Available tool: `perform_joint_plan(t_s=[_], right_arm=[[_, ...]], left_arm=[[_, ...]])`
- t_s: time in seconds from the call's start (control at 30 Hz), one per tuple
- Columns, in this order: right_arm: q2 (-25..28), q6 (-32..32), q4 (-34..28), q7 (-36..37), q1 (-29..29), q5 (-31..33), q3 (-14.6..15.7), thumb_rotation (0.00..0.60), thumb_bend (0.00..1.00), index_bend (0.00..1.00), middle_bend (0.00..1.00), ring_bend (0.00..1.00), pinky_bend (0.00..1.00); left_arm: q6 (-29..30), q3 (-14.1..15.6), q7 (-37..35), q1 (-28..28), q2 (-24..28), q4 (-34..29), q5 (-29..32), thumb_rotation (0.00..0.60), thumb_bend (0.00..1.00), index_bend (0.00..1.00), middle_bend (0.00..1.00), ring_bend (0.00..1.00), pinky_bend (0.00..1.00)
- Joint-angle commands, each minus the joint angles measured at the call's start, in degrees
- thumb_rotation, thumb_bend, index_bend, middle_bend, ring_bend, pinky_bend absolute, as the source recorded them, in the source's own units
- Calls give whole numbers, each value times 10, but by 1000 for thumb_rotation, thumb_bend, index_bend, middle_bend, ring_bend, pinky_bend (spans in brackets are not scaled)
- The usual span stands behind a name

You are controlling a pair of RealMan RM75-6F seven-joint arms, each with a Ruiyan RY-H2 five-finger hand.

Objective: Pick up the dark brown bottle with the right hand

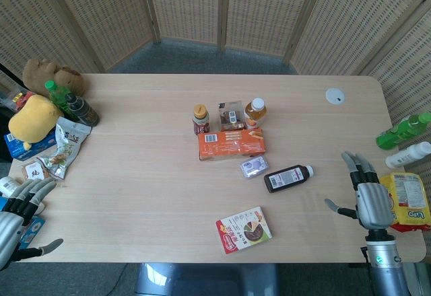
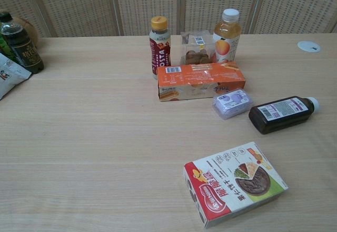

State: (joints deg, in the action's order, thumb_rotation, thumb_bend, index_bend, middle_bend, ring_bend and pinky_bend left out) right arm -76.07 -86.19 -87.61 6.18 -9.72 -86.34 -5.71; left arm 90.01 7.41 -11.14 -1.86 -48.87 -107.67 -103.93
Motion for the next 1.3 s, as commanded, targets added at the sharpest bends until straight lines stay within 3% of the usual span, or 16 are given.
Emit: perform_joint_plan(t_s=[0.03, 0.47, 0.9, 1.3], right_arm=[[0, 1, 2, 0, 0, 0, 0, 600, 0, 0, 0, 0, 0], [4, 40, 16, 12, -11, 0, 8, 600, 0, 0, 0, 0, 0], [-14, 232, 87, 35, -119, 19, 5, 600, 0, 0, 0, 0, 0], [-80, 305, 186, -4, -181, 19, 12, 600, 0, 0, 0, 0, 0]], left_arm=[[-3, 0, 2, 0, -1, -1, 3, 600, 0, 37, 0, 0, 0], [-4, 0, 4, 0, -3, -3, 2, 600, 0, 37, 0, 0, 0], [-12, -3, 5, -5, -5, -3, 8, 600, 0, 37, 0, 0, 0], [-17, -7, 5, -7, -6, -3, 20, 600, 0, 38, 0, 0, 0]])
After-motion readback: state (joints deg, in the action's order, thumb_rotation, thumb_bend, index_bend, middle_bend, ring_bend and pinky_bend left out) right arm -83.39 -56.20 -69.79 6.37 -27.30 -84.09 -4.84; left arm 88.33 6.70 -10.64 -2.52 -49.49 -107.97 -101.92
